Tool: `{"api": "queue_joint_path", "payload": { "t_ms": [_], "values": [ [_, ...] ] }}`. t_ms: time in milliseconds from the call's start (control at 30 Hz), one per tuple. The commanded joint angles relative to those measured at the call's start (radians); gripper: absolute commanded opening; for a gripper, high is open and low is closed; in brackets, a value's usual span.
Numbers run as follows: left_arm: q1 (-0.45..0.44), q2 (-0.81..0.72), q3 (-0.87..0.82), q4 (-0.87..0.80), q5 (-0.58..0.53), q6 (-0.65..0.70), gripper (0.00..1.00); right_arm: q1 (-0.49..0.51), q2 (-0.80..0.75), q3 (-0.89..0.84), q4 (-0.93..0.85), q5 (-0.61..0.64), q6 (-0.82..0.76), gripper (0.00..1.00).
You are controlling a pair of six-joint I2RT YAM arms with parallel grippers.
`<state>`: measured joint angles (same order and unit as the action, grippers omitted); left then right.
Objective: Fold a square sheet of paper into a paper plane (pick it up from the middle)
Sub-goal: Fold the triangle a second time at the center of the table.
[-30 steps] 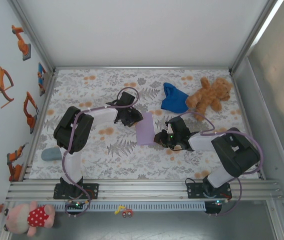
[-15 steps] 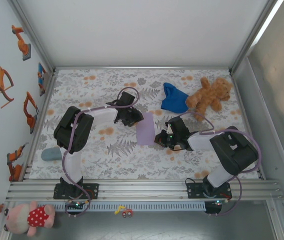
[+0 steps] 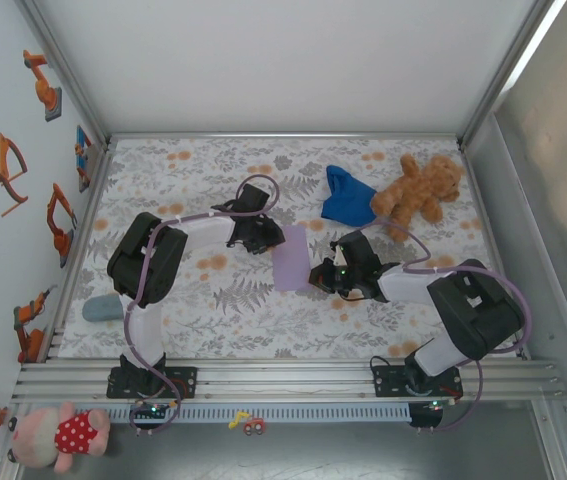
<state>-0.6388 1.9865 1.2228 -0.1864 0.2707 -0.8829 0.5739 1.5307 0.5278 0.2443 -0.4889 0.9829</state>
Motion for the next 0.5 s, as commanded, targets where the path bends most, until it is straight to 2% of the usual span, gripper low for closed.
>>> {"api": "queue_joint_path", "payload": {
  "t_ms": [0,467],
  "values": [
    [0.003,0.023,-0.028,-0.022,0.015,0.012,0.23,0.007,-0.004,0.042,0.027,-0.02,-0.021,0.0],
    [0.002,0.018,-0.049,-0.011,0.018,0.003,0.19,0.007,0.191,0.183,0.16,-0.066,-0.007,0.0]
  ]
}}
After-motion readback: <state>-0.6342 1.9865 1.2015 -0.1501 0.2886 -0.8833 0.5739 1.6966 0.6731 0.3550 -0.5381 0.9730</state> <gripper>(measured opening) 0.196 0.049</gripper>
